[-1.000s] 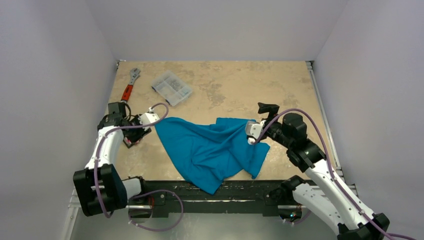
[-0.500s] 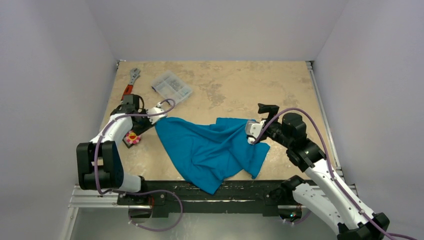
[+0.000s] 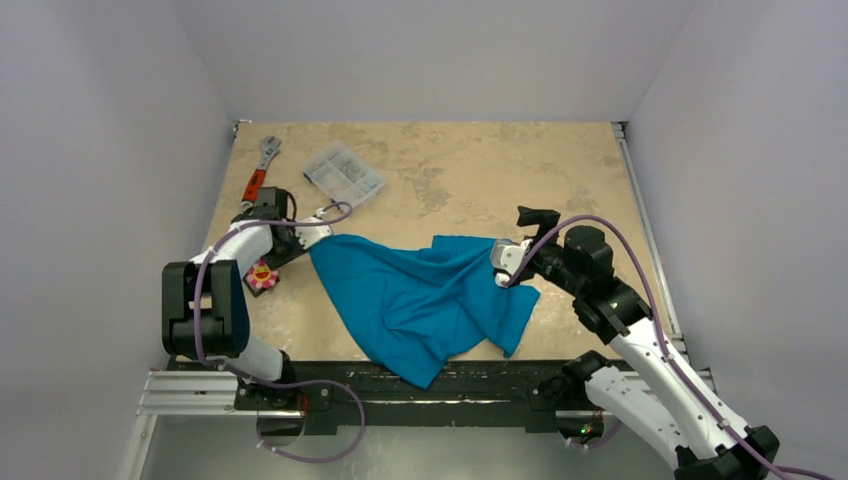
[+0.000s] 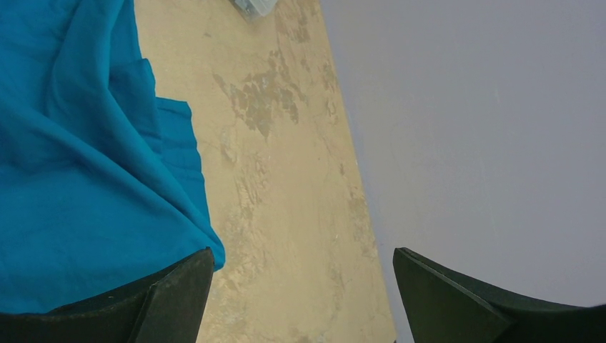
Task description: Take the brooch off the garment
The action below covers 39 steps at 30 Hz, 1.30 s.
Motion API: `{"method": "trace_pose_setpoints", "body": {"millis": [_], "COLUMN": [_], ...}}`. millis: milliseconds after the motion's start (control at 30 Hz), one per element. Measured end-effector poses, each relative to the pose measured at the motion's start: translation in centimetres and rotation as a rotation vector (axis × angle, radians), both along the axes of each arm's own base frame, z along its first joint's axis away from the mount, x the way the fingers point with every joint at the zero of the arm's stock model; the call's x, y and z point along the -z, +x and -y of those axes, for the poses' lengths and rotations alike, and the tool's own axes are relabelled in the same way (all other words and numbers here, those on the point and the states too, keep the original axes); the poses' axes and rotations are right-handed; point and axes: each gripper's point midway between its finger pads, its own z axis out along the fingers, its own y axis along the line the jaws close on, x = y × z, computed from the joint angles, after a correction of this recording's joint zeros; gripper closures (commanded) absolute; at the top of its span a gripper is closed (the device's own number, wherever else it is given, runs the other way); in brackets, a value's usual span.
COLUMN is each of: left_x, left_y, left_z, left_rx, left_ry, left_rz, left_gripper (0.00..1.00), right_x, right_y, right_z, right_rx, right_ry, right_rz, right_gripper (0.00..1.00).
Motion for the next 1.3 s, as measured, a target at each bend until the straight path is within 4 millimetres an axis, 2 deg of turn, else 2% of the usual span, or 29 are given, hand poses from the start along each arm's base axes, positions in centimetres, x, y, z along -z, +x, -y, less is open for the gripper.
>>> {"method": "trace_pose_setpoints", "body": {"millis": [833, 1067, 1300], "left_x": [-1.3, -2.0, -1.4], "left_y": [0.1, 0.7, 0.7], "left_z": [-0.8, 0.3, 0.7], "left_rx": [0.018, 0.043, 0.055], "left_ry": [0.057, 0.037, 0.035], "left_rz": [0.018, 0.026, 0.007], "left_gripper": [0.69, 0.69, 0.66], "right_x": [-0.3, -0.2, -0.1], "right_y": [0.0, -0.1, -0.1], "right_z": [0.3, 0.3, 0.3], "right_rx": [0.014, 0.014, 0.015], "right_ry": [0.002, 0.000, 0.001], "right_rz": [0.011, 0.006, 0.001], "right_gripper": [0.01, 0.01, 0.01]}}
